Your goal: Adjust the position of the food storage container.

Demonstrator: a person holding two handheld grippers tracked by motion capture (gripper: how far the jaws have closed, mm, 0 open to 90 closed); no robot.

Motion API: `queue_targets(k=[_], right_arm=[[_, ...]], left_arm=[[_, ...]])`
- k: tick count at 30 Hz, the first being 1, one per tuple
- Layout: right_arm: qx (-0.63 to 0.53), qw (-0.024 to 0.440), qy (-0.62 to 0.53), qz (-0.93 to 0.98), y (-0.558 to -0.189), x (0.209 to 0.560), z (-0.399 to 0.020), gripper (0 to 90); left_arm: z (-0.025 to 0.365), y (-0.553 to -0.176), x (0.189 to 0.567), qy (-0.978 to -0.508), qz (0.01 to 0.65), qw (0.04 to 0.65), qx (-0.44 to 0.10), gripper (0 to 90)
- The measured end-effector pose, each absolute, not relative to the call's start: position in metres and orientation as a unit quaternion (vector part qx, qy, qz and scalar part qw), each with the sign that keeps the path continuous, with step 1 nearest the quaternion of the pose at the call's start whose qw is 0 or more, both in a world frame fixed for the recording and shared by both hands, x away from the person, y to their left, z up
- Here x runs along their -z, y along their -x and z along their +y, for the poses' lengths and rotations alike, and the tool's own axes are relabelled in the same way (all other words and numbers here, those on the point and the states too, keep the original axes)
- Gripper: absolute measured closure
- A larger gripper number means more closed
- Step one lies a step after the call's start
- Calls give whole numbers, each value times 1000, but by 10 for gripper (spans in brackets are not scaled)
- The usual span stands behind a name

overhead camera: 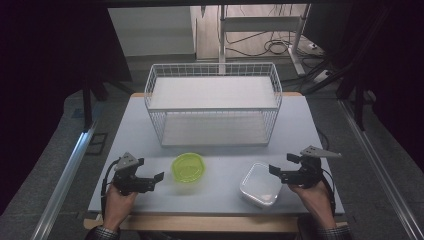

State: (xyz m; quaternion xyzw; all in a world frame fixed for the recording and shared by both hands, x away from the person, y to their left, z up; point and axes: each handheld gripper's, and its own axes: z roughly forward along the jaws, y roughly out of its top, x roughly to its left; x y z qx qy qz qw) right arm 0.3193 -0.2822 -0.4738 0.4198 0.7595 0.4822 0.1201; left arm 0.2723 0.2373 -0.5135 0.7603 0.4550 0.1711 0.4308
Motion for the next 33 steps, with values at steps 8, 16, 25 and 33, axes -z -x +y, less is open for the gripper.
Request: queue_targets(k=[8, 16, 25, 33], right_arm=[[-451, 127, -409, 783, -318, 476, -273, 140], [-442, 131, -405, 790, -316, 476, -269, 208], [-443, 142, -404, 788, -315, 475, -268, 228], [-440, 162, -396, 790, -314, 475, -264, 228]], left_arm=[[232, -273, 516, -774, 453, 413, -157, 27], [235, -273, 512, -765, 455, 433, -145, 47], [225, -263, 498, -772, 420, 445, -171, 273], [204, -259, 483, -782, 386, 468, -144, 550]])
